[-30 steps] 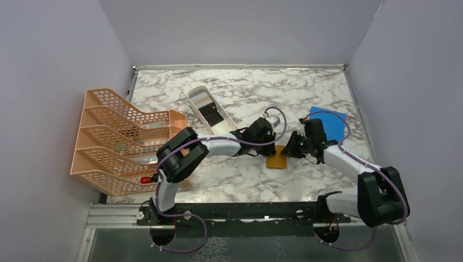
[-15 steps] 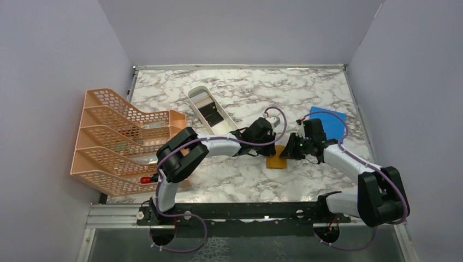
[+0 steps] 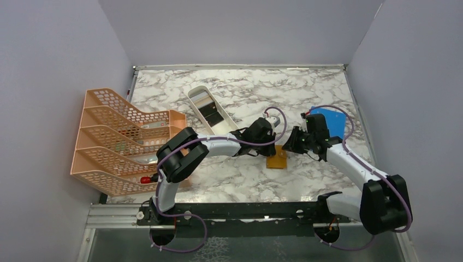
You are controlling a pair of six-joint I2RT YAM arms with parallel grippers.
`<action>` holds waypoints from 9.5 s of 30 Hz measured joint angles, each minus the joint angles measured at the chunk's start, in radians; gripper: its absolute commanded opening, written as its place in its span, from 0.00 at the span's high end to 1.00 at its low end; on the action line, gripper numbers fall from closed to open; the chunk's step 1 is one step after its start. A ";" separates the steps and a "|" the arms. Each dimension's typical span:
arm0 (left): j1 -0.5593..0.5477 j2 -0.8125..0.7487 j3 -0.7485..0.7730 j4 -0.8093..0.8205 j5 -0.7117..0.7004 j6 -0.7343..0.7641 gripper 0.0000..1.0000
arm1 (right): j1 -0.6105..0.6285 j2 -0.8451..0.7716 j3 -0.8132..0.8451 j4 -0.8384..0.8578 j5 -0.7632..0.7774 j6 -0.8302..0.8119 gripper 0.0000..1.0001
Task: Put the credit cards into the card holder
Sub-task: Close the card holder at the center of the board.
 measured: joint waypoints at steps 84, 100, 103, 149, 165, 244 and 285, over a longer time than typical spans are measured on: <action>0.002 0.000 -0.003 0.004 -0.003 -0.005 0.88 | 0.076 0.108 -0.017 0.045 0.002 -0.039 0.91; 0.003 -0.002 -0.020 0.031 -0.003 -0.025 0.88 | 0.147 0.140 0.038 -0.021 0.116 -0.019 0.96; 0.003 -0.002 -0.023 0.037 -0.003 -0.027 0.88 | 0.163 0.163 0.052 -0.035 0.138 -0.012 0.96; 0.068 -0.018 -0.146 0.228 0.134 -0.082 0.87 | 0.306 0.169 0.143 -0.289 0.349 0.299 0.94; 0.075 -0.018 -0.144 0.222 0.155 -0.074 0.82 | 0.306 0.154 0.207 -0.311 0.351 0.275 0.83; 0.088 -0.175 -0.237 0.144 0.163 -0.093 0.76 | 0.267 0.225 0.179 -0.131 0.209 -0.014 0.52; 0.088 -0.165 -0.272 0.154 0.165 -0.093 0.78 | 0.267 0.128 0.183 -0.167 0.143 0.005 0.74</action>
